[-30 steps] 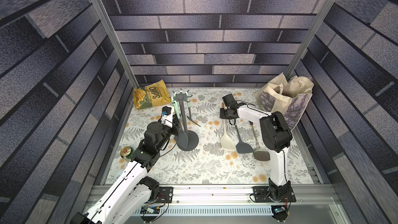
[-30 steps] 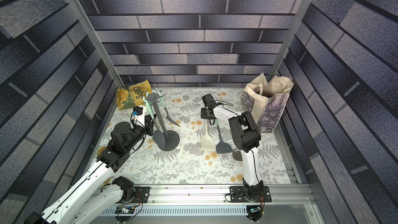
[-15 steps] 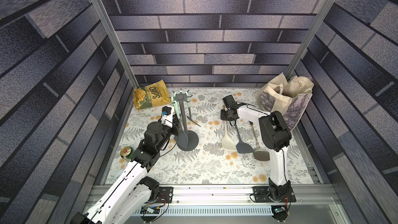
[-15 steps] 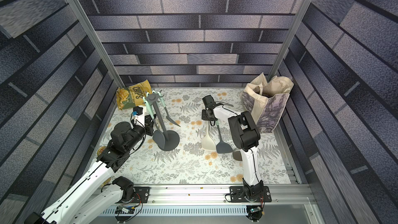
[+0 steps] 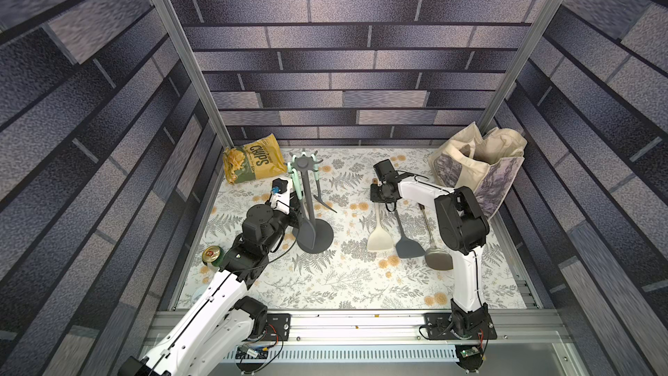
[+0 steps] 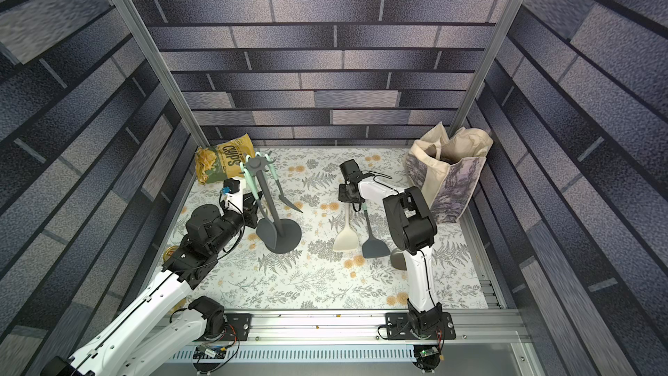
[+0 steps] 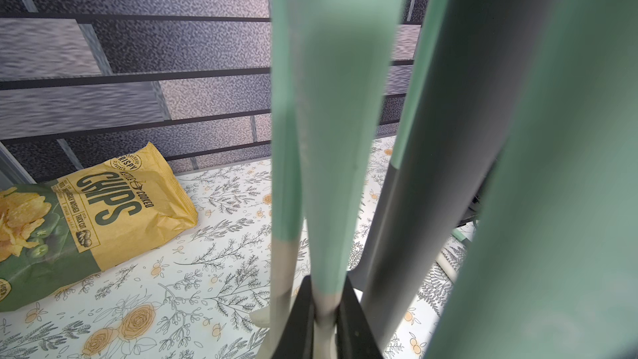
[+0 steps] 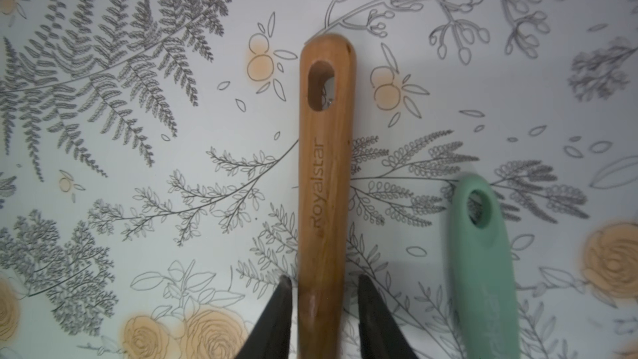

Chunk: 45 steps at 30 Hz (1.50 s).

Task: Take the spatula off the kitchen utensil rack
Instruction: Place the spatula at the center of the board, then take off the spatula from the rack.

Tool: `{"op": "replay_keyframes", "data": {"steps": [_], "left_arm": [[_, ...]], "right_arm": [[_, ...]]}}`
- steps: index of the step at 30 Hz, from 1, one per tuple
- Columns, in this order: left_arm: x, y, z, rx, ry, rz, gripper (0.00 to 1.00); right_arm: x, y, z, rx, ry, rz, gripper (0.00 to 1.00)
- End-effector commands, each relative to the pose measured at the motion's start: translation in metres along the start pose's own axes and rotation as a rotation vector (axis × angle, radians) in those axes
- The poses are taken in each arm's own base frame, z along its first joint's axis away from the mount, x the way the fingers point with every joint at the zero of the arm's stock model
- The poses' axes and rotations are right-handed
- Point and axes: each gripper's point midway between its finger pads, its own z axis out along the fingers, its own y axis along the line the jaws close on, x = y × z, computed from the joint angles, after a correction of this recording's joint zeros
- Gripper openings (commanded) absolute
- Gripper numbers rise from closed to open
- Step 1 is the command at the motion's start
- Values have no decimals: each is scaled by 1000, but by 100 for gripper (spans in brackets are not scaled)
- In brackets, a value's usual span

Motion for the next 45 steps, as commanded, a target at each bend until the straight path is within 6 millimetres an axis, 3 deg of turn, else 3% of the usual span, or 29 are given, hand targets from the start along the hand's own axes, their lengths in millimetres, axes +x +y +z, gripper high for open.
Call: {"op": "replay_keyframes", "data": {"steps": [1, 11, 16, 21, 29, 37, 38, 45], "left_arm": [[14, 2, 0, -5, 44, 9, 14], [13, 1, 1, 0, 39, 6, 14], [12, 1, 0, 2, 37, 7, 14], [10, 1, 0, 2, 34, 8, 14], [10, 0, 2, 5, 37, 9, 14], [9, 0, 2, 5, 36, 10, 14], [9, 0, 2, 6, 36, 10, 14], [10, 0, 3, 6, 41, 9, 14]], "right_arm": [[-17, 8, -37, -62, -77, 18, 35], [-57, 57, -145, -379, -421, -129, 36], [-59, 88, -205, -625, -606, -209, 41], [-47, 111, -236, -819, -640, -270, 42], [-43, 136, -269, -1029, -647, -321, 43], [-38, 154, -285, -1226, -607, -322, 43], [-45, 159, -297, -1246, -633, -339, 43], [-36, 182, -291, -1214, -605, -432, 45]]}}
